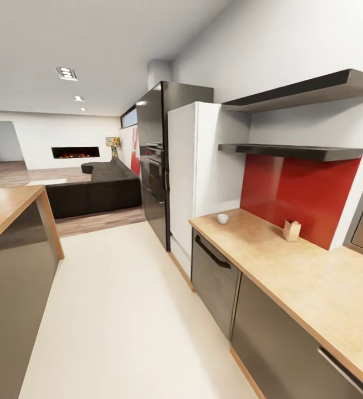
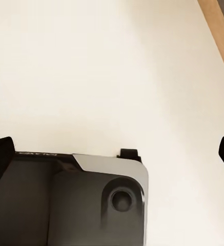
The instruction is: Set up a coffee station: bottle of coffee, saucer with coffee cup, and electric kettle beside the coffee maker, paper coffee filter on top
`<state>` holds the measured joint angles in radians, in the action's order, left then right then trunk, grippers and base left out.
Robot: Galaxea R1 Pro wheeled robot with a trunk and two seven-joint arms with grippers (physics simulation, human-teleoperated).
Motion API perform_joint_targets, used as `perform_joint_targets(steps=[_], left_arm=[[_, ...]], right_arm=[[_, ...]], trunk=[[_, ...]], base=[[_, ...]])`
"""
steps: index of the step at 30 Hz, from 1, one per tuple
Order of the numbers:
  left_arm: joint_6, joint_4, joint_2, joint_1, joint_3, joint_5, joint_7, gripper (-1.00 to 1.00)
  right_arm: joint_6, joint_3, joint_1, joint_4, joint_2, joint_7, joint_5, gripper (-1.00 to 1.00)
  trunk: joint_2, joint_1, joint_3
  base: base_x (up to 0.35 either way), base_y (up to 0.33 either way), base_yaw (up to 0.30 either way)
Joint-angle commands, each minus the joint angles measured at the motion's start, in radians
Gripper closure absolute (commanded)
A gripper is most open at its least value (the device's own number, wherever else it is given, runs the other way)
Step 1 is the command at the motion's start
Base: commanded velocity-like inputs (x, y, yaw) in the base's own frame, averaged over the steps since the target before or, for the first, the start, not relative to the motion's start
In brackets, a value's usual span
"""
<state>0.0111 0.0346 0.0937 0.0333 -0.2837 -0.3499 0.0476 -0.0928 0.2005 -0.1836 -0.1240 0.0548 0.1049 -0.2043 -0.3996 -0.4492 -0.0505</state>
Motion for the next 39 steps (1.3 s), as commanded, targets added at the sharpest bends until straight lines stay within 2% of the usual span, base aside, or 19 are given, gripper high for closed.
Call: perform_joint_targets(steps=[1,10,16,39], left_arm=[[0.001,-0.001,0.000,0.000,-0.008,-0.011,0.003,-1.00],[0.001,-0.001,0.000,0.000,-0.008,-0.011,0.002,-1.00],[0.034,-0.001,0.000,0.000,-0.008,-0.011,0.003,-1.00],[0.039,-0.001,0.000,-0.001,-0.009,-0.011,0.002,-1.00]], right_arm=[[-0.004,0.008,0.000,0.001,0.001,0.003,-0.010,-1.00],[-0.006,0.012,0.000,0.004,0.002,0.001,-0.005,-1.00],[-0.007,0.013,0.000,0.004,0.002,0.001,-0.004,-1.00],[-0.004,0.008,0.000,0.003,0.002,-0.001,-0.010,-1.00]], trunk=[[0.000,-0.001,0.000],[0.000,-0.001,0.000],[0.000,-0.001,0.000],[0.000,-0.001,0.000]], base=[[0.312,0.194,0.012],[0.312,0.194,0.002],[0.312,0.194,0.000],[0.315,0.158,0.000]])
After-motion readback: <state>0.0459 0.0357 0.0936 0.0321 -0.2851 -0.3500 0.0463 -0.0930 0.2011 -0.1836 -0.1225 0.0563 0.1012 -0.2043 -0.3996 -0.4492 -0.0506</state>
